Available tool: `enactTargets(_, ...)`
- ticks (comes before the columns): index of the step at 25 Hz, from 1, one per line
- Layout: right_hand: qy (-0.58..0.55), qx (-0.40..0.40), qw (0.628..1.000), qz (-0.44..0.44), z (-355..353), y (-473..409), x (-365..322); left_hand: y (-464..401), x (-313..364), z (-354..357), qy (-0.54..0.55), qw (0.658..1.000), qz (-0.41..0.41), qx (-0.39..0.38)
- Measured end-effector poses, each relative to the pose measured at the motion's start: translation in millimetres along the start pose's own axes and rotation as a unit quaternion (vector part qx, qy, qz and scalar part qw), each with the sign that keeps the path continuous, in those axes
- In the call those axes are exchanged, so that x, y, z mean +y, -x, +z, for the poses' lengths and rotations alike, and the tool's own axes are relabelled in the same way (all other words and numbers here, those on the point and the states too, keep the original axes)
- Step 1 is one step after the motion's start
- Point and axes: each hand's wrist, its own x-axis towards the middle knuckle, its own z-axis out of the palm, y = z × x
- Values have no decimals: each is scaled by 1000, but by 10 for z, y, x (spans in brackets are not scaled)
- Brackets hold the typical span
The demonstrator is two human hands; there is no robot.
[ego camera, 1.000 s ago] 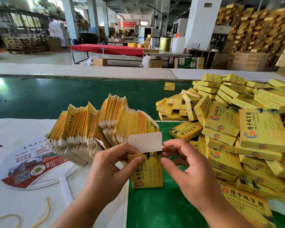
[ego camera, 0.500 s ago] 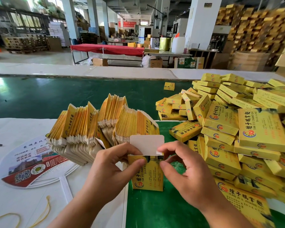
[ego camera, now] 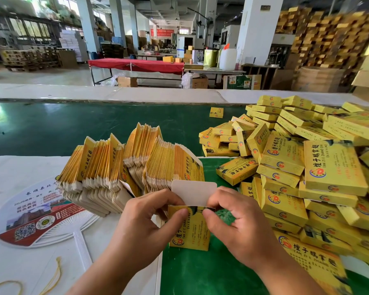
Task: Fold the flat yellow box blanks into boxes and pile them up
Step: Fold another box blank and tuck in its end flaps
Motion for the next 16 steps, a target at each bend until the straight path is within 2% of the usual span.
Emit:
enactTargets(4, -89, 34, 992, 77, 53, 63, -2, 18, -49, 7, -5, 1000, -6, 26)
enactTargets(7, -165, 27, 977, 135, 104, 82, 27, 30, -108, 25, 71, 996, -46, 37)
enactTargets(10, -168, 19, 977, 129, 93, 66, 62, 21, -158, 4, 105, 991, -79, 9)
enactTargets(16, -167, 9, 980, 105, 85, 51, 33, 14, -184, -26, 133, 987, -89, -25)
